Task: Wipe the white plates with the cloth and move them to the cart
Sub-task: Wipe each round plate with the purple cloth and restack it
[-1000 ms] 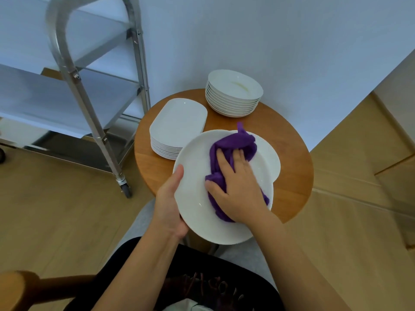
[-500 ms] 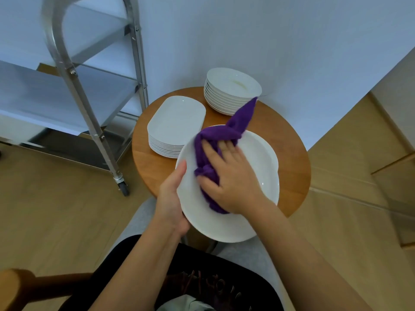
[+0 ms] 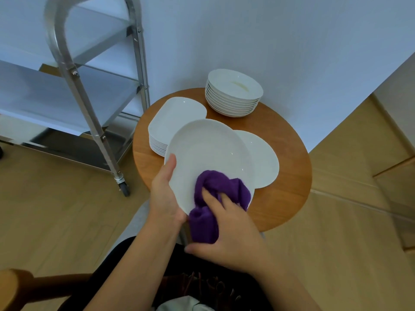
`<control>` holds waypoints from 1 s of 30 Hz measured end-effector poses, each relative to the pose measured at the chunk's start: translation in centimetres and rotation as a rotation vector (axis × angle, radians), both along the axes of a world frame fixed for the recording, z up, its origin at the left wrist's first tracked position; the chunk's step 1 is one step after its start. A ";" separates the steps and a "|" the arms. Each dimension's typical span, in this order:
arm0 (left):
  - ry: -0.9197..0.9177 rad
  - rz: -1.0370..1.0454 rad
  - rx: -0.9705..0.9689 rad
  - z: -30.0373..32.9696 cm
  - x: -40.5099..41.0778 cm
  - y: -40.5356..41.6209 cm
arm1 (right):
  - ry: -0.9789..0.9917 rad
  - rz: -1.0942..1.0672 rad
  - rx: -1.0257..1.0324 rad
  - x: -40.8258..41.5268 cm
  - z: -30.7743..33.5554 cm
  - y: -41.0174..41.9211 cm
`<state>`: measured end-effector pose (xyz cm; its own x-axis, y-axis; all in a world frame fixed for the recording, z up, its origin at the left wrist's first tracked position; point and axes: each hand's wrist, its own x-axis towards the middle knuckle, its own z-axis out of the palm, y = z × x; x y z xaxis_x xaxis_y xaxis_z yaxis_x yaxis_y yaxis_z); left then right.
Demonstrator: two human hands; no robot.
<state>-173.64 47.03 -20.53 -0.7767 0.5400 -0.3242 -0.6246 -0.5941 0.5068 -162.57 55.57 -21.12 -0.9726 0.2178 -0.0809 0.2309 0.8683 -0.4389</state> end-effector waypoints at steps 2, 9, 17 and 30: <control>-0.004 0.044 -0.028 0.2 0.1 0.1 | 0.221 -0.037 0.232 -0.1 -0.2 -1.2; 0.149 -0.119 -0.076 2.0 -0.8 0.6 | 0.510 -0.263 -0.077 -1.5 2.2 -1.1; 0.187 -0.021 -0.583 -1.2 -1.9 0.6 | 0.607 -0.538 -1.392 -0.1 4.3 4.1; 0.172 -0.155 -0.131 -1.1 -4.1 1.2 | 0.486 -0.692 -1.644 1.5 0.1 7.4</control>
